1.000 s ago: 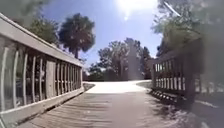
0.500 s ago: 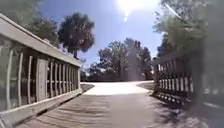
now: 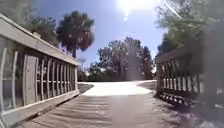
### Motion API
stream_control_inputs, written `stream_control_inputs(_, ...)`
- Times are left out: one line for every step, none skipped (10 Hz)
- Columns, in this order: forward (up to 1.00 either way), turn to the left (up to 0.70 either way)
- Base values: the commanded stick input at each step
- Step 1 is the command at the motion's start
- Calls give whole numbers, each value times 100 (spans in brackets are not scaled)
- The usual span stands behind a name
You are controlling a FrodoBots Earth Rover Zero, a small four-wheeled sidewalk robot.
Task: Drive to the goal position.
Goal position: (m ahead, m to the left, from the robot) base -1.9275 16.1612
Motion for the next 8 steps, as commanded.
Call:
stream_control_inputs(45, 0)
stream_control_inputs(45, 0)
stream_control_inputs(45, 0)
stream_control_inputs(45, 0)
stream_control_inputs(45, 0)
stream_control_inputs(45, 0)
stream_control_inputs(45, 0)
stream_control_inputs(45, 0)
